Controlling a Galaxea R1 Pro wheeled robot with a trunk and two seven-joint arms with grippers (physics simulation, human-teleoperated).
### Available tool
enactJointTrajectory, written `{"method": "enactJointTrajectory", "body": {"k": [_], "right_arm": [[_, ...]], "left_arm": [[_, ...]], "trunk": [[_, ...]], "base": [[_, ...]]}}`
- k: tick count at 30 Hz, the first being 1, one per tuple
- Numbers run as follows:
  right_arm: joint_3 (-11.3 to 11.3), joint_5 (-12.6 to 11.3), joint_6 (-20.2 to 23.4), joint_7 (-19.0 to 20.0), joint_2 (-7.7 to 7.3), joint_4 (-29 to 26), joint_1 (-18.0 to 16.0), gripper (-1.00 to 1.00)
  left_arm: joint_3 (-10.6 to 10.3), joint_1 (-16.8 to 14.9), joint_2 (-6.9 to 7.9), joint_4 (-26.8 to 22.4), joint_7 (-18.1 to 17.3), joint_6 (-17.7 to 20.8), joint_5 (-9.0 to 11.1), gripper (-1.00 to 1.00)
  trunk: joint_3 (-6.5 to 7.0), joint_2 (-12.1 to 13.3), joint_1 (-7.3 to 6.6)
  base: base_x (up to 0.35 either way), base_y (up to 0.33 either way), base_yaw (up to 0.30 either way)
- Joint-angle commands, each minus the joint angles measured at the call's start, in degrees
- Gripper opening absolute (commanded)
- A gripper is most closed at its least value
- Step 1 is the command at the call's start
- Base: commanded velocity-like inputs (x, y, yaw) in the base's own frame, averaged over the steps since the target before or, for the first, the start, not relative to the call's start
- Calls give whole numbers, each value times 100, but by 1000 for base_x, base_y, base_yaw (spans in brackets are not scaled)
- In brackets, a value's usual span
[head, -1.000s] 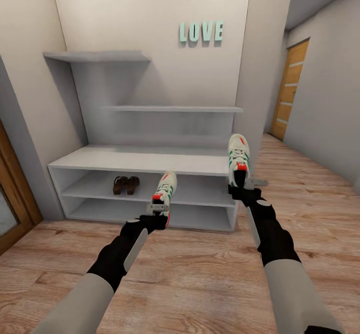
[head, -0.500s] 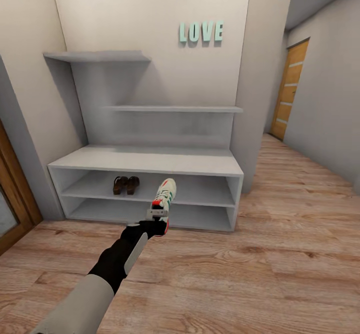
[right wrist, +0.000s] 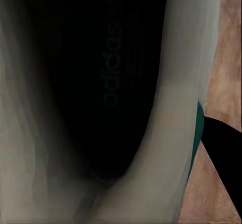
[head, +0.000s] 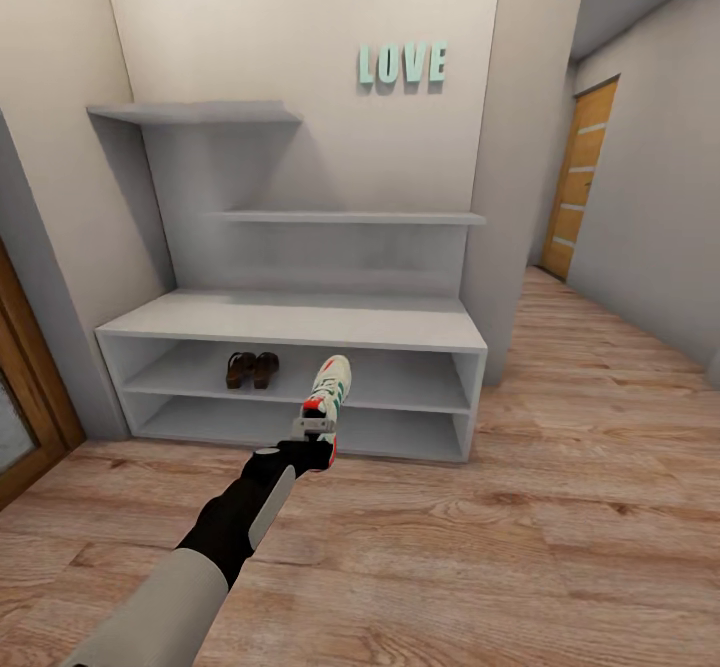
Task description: Pick up the two gym shoes and the two sandals from the corridor floor and place them onto the hallstand (shoe rack) in the corridor, making sure they are on the rack and not on the floor. Arrange them so the two gym shoes are next to each other and the two sandals are next to each other.
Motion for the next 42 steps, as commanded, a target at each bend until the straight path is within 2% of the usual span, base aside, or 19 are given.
{"method": "enactJointTrajectory", "body": {"k": [1,4,10,16,27,33,42], "right_arm": [[-13,38,27,7,-125,186,-8,-100],[-14,36,26,-10,-226,369,-8,-100],[-15,30,25,-8,-260,425,-8,-100],[-15,37,25,-8,-255,422,-8,-100],[-15,38,25,-6,-253,421,-8,-100],[-15,38,25,-3,-253,421,-8,-100],[-15,38,25,-4,-253,424,-8,-100]], "left_arm": [[-18,-4,3,-7,50,21,60,-100],[-15,-4,3,-7,51,21,60,-100],[-10,-4,5,-7,51,21,56,-100],[-9,-4,4,-7,51,21,60,-100],[-7,-4,3,-2,76,57,60,-100],[-2,-4,3,266,77,64,55,-100],[10,-4,3,378,84,73,60,-100]], "trunk": [[-6,-2,-1],[-6,-2,-1],[-6,-2,-1],[-139,-10,15],[-461,-25,43],[-650,-33,58],[-933,-45,82]], "base": [[0,0,0],[0,0,0],[0,0,0],[0,0,0],[0,0,0],[0,0,0],[0,0,0]]}}
